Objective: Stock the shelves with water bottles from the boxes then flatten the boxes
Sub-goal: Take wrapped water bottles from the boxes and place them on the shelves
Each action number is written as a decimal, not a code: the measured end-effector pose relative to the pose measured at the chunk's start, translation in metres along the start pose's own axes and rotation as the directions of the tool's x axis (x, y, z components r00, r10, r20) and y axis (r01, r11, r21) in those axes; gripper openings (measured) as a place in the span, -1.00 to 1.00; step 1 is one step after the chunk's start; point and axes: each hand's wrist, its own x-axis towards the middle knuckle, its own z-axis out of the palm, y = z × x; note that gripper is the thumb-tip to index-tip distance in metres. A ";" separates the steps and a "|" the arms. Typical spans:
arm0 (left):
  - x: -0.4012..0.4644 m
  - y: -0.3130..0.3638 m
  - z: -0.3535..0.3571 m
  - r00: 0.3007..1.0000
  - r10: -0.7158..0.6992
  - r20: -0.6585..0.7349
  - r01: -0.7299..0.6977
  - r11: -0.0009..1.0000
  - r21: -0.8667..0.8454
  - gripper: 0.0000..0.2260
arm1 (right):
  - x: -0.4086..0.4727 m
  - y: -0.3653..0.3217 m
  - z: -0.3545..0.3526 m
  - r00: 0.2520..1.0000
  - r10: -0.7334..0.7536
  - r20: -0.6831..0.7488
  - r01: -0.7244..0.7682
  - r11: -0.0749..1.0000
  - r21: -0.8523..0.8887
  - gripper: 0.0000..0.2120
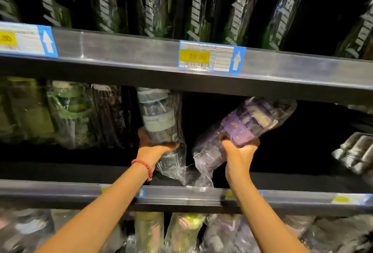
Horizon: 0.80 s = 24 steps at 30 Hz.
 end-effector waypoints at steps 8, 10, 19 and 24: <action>0.010 -0.014 -0.009 0.998 0.037 0.040 -0.048 0.952 0.302 -0.54 | -0.005 0.025 0.014 0.951 -0.191 0.244 0.265 0.909 -0.321 -0.36; 0.003 -0.012 -0.007 0.993 0.067 0.098 -0.103 0.892 0.440 -0.72 | -0.004 0.032 0.017 0.923 -0.204 0.327 0.326 0.865 -0.381 -0.29; -0.009 -0.007 -0.009 0.983 0.128 0.134 -0.183 0.785 0.592 -0.68 | -0.009 0.030 0.012 0.908 -0.127 0.399 0.368 0.693 -0.619 -0.50; -0.012 0.000 -0.017 0.962 0.030 0.271 -0.180 0.816 0.550 -0.40 | -0.011 0.019 0.003 0.875 0.033 0.483 0.324 0.700 -0.636 -0.59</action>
